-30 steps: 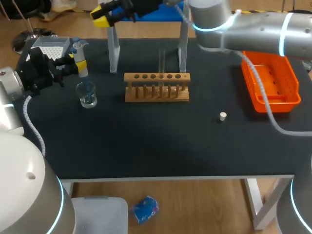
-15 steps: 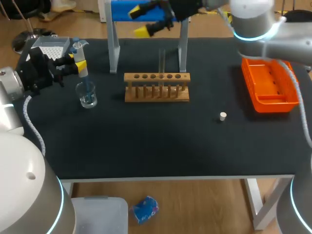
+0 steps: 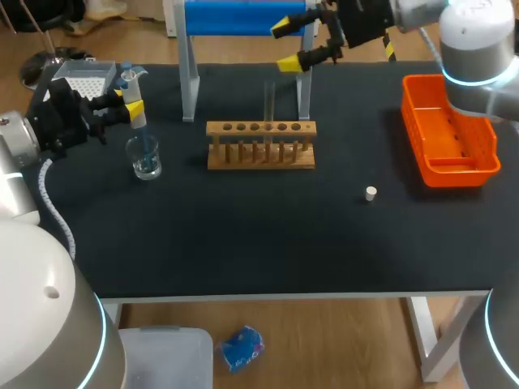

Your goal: Invert the test tube, pick up the pipette, mount the tip to pipette, aspirate from beaker and dispense into the tube, eject the tip, return the pipette, and cap with the stopper.

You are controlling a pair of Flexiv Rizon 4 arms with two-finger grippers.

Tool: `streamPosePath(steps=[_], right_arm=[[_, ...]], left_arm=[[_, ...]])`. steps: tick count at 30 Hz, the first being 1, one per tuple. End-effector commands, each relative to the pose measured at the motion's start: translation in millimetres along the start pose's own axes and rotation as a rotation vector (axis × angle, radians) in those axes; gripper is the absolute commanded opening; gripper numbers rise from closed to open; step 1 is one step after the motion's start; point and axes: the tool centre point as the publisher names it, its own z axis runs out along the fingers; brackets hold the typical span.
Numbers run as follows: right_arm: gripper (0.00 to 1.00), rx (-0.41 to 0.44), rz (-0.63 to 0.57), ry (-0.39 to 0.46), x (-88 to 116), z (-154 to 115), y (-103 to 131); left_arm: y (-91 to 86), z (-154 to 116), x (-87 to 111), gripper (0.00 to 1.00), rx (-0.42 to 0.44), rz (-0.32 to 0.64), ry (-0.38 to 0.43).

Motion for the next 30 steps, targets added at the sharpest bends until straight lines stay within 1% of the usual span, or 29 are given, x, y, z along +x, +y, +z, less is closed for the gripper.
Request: streamPosePath(steps=[1, 7, 12, 16, 24, 30], right_arm=[[1.00, 0.002, 0.000, -0.010, 0.5, -18.8, -13.2], [1.00, 0.032, 0.015, -0.022, -8.3, -28.8, -36.6], [1.00, 0.051, 0.019, -0.016, -19.1, -30.5, -56.0], [1.00, 0.083, 0.036, -0.005, -28.6, -25.2, -71.8], [1.00, 0.112, 0.067, 0.003, -45.7, -14.5, -102.0], [1.00, 0.134, 0.077, 0.031, -51.6, -1.2, -112.5]], left_arm=[[-0.3, 0.3, 0.4, 0.00, 0.000, 0.001, -0.002], [-0.3, 0.3, 0.4, 0.00, 0.000, 0.001, -0.002], [-0.3, 0.3, 0.4, 0.00, 0.000, 0.001, -0.002], [-0.3, 0.3, 0.4, 0.00, 0.000, 0.001, -0.002], [-0.3, 0.3, 0.4, 0.00, 0.000, 0.001, -0.002], [-0.3, 0.3, 0.4, 0.00, 0.000, 0.001, -0.002]])
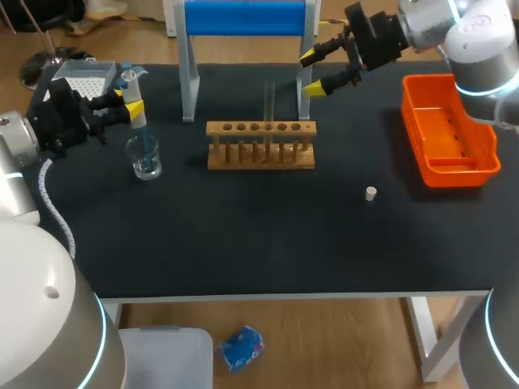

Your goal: Invert the test tube, pick up the pipette, mount the tip to pipette, aspirate from beaker and dispense into the tube, eject the tip, return the pipette, and cap with the stopper.

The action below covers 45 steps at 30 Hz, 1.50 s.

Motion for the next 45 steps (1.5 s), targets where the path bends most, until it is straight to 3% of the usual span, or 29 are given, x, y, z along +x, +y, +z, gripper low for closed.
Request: streamPosePath(steps=[1, 21, 41, 45], right_arm=[[1.00, 0.011, 0.003, 0.042, -11.5, 11.9, -3.7], [1.00, 0.062, 0.013, 0.105, -10.1, 41.1, -18.8], [1.00, 0.062, 0.013, 0.105, -10.1, 41.1, -18.8], [1.00, 0.062, 0.013, 0.105, -10.1, 41.1, -18.8]], left_arm=[[-0.3, 0.3, 0.5, 0.00, 0.000, 0.001, -0.002], [-0.3, 0.3, 0.5, 0.00, 0.000, 0.001, -0.002], [-0.3, 0.3, 0.5, 0.00, 0.000, 0.001, -0.002], [-13.4, -6.3, -0.7, 0.00, 0.003, 0.012, -0.015]])
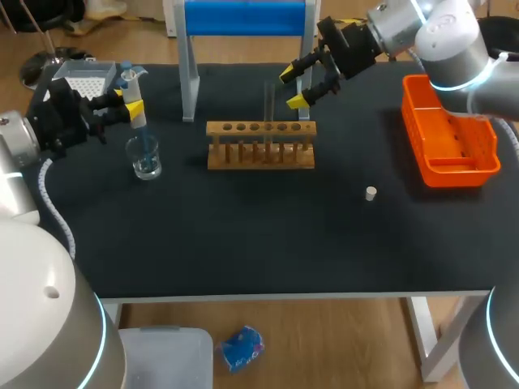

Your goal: Invert the test tube, pick up the pipette, mount the tip to pipette, aspirate from beaker and dispense into the tube, eject the tip, return the pipette, and cap with the stopper.

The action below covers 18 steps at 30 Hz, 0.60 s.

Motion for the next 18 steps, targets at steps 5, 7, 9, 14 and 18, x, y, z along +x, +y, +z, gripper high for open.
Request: streamPosePath(steps=[5, 7, 9, 14, 18], right_arm=[[1.00, 0.003, 0.001, 0.005, -1.4, -0.8, 0.2], [1.00, 0.003, 0.001, 0.005, -1.4, -0.8, 0.2], [1.00, 0.003, 0.001, 0.005, -1.4, -0.8, 0.2], [1.00, 0.003, 0.001, 0.005, -1.4, -0.8, 0.2], [1.00, 0.003, 0.001, 0.005, -1.4, -0.8, 0.2]], left_arm=[[-21.0, -9.5, 1.8, 0.00, -0.004, 0.028, -0.017], [-25.0, -9.6, 3.5, 0.00, -0.006, 0.030, -0.021], [-29.0, -9.1, 5.2, 0.00, -0.012, 0.036, -0.023], [-35.0, -7.9, 6.0, 0.00, -0.016, 0.045, -0.026], [-35.9, -6.3, 6.8, 0.00, -0.015, 0.045, -0.025]])
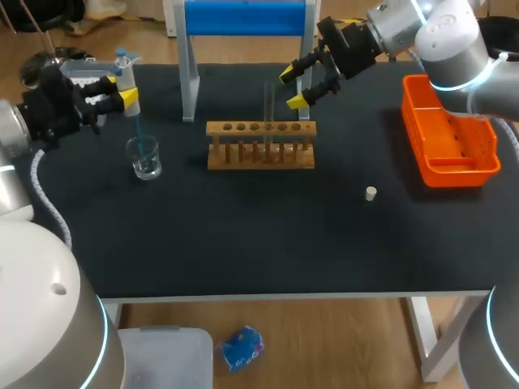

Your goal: Invert the test tube, pick up the pipette, mount the tip to pipette, aspirate from beaker and dispense into the tube, eject the tip, return the pipette, and cap with the stopper.

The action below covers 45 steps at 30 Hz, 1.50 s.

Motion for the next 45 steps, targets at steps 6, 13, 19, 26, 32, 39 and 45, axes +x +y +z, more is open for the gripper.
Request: streamPosePath(steps=[6, 13, 19, 26, 32, 39, 45], right_arm=[[1.00, 0.003, 0.001, 0.005, -1.3, -0.8, 0.3], [1.00, 0.003, 0.001, 0.005, -1.3, -0.8, 0.3], [1.00, 0.003, 0.001, 0.005, -1.3, -0.8, 0.3], [1.00, 0.003, 0.001, 0.005, -1.3, -0.8, 0.3], [1.00, 0.003, 0.001, 0.005, -1.3, -0.8, 0.3], [1.00, 0.003, 0.001, 0.005, -1.3, -0.8, 0.3], [1.00, 0.003, 0.001, 0.005, -1.3, -0.8, 0.3]], left_arm=[[-3.0, 2.4, 3.1, 0.00, -0.001, -0.011, -0.002], [-18.9, 0.9, 2.9, 0.00, -0.016, 0.005, -0.009], [-50.7, 0.0, 3.0, 0.00, -0.046, 0.027, -0.027], [-101.8, -0.2, 8.4, 0.00, -0.076, 0.073, -0.031], [-152.5, 3.7, 12.7, 0.00, -0.071, 0.119, -0.006], [-205.7, 23.8, 27.9, 0.00, -0.058, 0.177, 0.067], [-236.1, 53.3, 46.4, 0.00, -0.037, 0.222, 0.150]])
